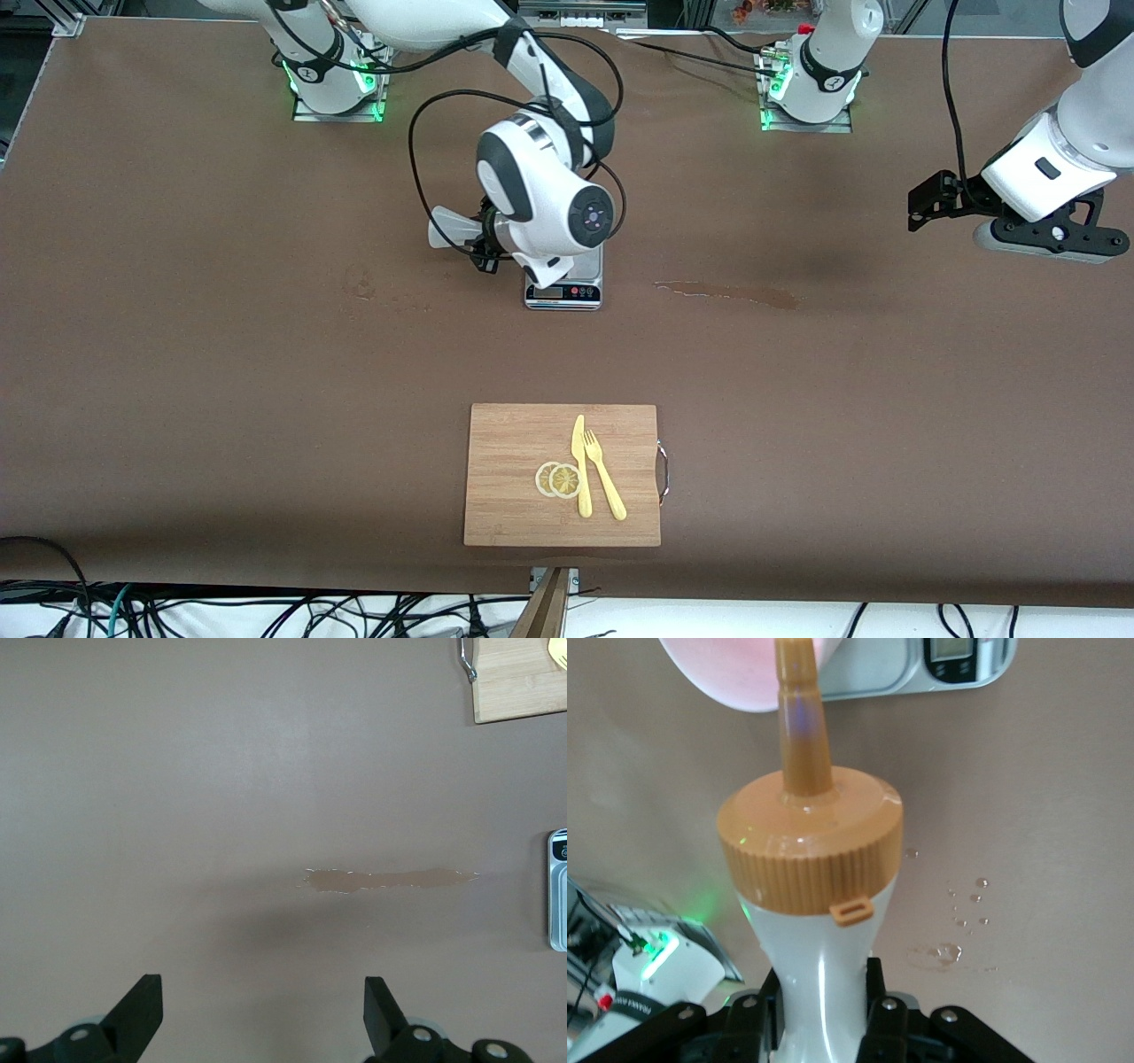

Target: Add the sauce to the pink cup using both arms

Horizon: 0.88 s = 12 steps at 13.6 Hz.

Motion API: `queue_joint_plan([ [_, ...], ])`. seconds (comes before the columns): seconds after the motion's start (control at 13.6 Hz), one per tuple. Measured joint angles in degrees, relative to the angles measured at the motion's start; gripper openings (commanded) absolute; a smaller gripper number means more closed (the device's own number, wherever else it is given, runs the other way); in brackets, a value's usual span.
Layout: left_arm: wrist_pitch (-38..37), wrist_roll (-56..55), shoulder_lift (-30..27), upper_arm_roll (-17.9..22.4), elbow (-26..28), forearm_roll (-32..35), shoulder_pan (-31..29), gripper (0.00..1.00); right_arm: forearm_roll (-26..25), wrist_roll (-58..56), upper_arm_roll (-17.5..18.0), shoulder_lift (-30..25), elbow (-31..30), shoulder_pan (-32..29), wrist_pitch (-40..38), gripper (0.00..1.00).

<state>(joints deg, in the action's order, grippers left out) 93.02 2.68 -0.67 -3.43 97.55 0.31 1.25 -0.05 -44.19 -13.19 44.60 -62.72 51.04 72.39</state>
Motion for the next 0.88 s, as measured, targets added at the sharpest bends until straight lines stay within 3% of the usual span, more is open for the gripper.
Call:
queue_joint_plan([
  [0.51, -5.95, 0.0, 0.95, -1.18, -0.02, -1.26, 0.42, 1.0, 12.85, -4.75, -0.15, -14.19, -13.93, -10.12, 11.11, 0.13],
  [0.88, -7.38, -0.84, 2.03, -6.82, 0.18, -5.94, 0.77, 1.0, 21.42, -15.94, -0.23, -21.22, -20.2, -19.94, 15.3, 0.13],
])
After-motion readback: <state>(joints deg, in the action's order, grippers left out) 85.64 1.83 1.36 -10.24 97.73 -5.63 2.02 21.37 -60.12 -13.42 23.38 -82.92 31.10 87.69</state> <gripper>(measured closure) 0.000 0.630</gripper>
